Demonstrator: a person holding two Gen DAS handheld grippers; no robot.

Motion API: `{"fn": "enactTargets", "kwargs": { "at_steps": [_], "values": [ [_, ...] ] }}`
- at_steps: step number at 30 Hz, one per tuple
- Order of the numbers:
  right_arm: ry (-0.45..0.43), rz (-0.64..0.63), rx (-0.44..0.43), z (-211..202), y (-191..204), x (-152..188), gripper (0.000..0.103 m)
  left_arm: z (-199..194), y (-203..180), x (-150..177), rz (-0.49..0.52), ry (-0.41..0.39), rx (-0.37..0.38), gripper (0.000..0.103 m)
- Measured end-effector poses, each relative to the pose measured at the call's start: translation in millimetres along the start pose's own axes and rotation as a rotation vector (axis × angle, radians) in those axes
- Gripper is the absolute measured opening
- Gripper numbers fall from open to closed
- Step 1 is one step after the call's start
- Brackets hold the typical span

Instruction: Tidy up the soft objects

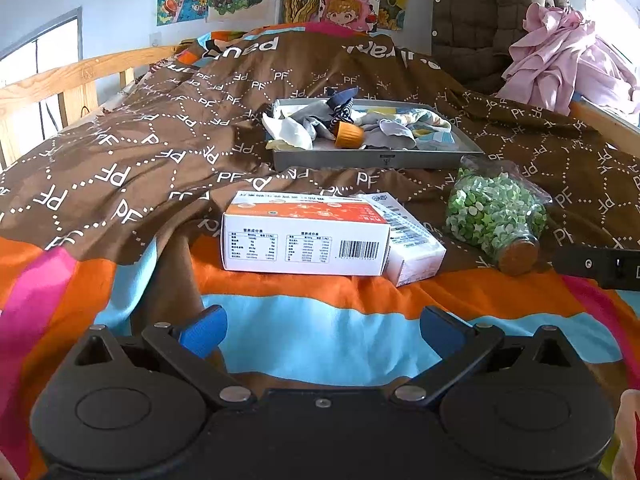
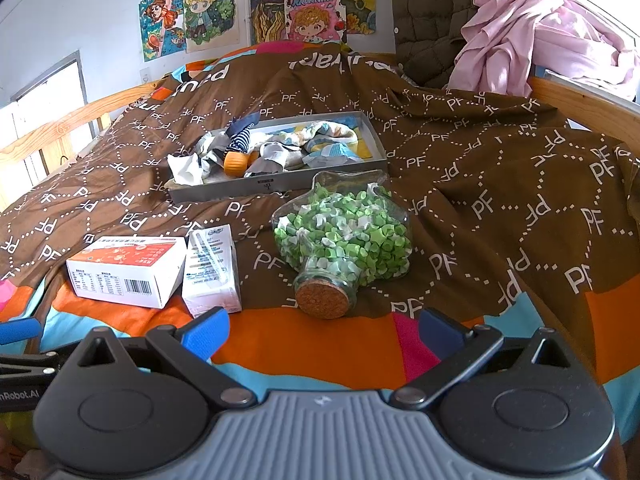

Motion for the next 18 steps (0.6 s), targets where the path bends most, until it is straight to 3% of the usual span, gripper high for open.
{"fn": "enactTargets", "kwargs": {
  "at_steps": [18],
  "values": [
    [0.005, -0.002, 0.0, 0.8, 0.5, 0.6, 0.103, -3.2, -0.9, -0.3, 0.008, -0.03, -0.012, 0.102]
  ]
}}
Point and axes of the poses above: each gripper's, at about its wrist camera, not at the fingertips, and z roughly the way its jaws point, y to its left, x to its underside, the point moved 3 cm from there along z, roughly the way its jaws point
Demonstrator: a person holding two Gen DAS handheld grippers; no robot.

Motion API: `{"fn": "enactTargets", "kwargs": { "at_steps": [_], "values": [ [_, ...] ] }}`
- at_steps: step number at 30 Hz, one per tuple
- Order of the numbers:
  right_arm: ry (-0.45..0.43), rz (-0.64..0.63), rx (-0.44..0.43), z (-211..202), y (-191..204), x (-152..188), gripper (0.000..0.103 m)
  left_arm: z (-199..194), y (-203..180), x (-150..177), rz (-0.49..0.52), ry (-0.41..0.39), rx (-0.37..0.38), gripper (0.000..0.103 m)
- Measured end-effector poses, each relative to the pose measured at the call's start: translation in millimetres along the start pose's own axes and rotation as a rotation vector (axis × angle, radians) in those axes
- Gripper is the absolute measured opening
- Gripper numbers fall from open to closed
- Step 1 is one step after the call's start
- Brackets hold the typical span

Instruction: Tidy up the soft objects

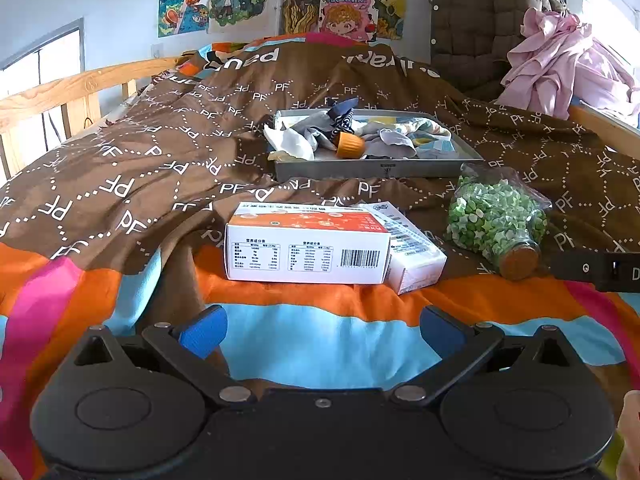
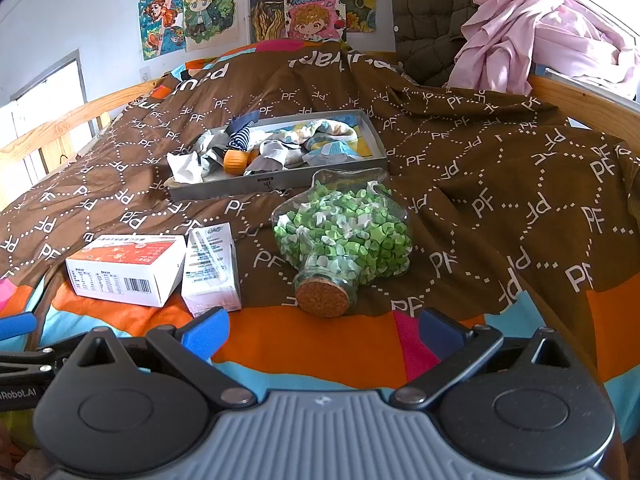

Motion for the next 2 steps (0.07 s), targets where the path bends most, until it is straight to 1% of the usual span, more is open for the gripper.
{"fn": "enactTargets", "kwargs": {
  "at_steps": [2],
  "values": [
    [0.0, 0.0, 0.0, 0.0, -0.1, -0.2, 0.103, 0.0, -0.1, -0.1, -0.001, 0.001, 0.002, 0.102]
  ]
}}
Point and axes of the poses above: each gripper's, at about its wrist camera, not at the fingertips, and z roughly the way its jaws point, y to its left, x to its underside, the point moved 3 cm from there along z, roughly the way its jaws point
